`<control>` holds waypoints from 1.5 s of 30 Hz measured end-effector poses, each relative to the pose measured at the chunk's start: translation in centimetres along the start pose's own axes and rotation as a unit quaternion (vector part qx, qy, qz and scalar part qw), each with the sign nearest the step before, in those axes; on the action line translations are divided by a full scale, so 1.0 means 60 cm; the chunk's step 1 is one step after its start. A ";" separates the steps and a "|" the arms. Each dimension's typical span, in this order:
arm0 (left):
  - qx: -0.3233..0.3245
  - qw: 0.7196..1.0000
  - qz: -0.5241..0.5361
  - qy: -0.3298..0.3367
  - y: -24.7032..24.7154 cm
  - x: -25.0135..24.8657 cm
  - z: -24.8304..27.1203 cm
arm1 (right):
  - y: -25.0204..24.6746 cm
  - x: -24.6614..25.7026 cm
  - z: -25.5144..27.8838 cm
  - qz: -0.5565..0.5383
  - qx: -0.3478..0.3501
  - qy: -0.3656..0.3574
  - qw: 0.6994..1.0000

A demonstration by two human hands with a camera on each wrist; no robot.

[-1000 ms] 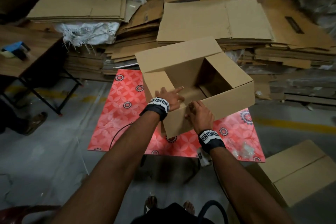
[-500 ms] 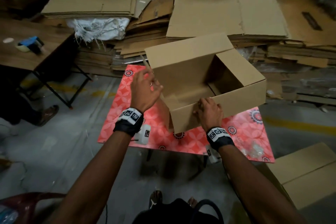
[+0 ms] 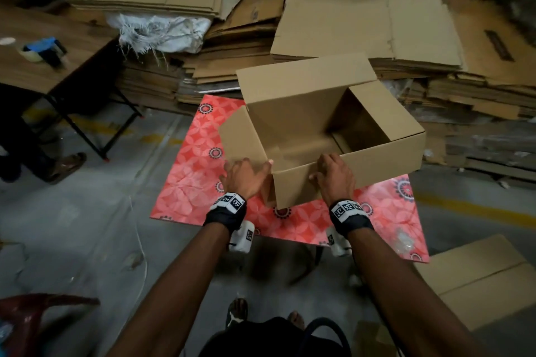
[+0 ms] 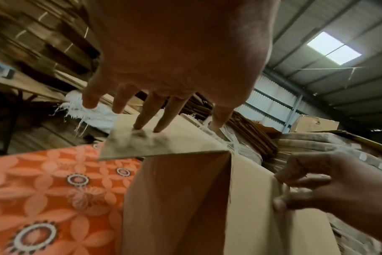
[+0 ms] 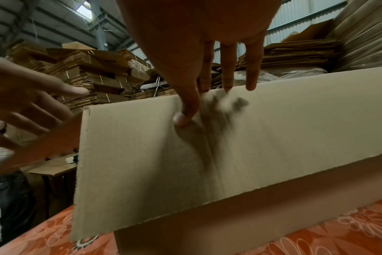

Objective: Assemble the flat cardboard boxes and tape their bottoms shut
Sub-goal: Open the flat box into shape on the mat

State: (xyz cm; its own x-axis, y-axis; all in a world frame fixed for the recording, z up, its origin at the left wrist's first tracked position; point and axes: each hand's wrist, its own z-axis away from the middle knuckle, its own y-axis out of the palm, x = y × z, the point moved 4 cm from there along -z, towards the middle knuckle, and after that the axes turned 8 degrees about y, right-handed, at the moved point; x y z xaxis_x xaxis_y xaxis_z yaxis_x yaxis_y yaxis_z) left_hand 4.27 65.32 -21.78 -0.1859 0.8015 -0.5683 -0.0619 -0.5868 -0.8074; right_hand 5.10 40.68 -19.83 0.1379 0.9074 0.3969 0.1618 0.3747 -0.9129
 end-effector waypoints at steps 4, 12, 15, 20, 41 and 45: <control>0.023 0.994 0.101 0.020 0.043 0.007 -0.040 | 0.000 -0.004 0.004 -0.014 0.000 0.004 1.000; 0.068 0.987 0.129 0.059 0.040 0.027 -0.078 | 0.003 0.000 -0.003 -0.009 -0.005 -0.002 1.000; 0.065 0.991 0.099 0.058 0.015 0.027 -0.087 | 0.010 0.008 -0.003 -0.011 -0.011 -0.017 1.000; -0.030 0.987 -0.136 0.079 -0.047 -0.008 -0.084 | 0.032 0.042 0.015 -0.058 -0.017 -0.051 0.997; 0.001 0.924 -0.261 0.279 0.020 -0.068 -0.093 | 0.021 0.010 -0.020 -0.001 0.101 -0.039 0.994; 0.065 0.908 -0.230 0.345 0.064 -0.141 -0.069 | -0.014 -0.002 -0.042 -0.144 0.129 -0.020 0.981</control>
State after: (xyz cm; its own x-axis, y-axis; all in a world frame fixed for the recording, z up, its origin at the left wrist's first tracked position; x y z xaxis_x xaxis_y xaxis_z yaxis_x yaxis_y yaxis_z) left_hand 9.69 56.76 -20.72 0.5440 0.8203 -0.1764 -0.1003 -0.1451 -0.9843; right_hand 7.42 39.77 -18.88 0.0836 0.7614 0.6428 -0.0640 0.6479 -0.7591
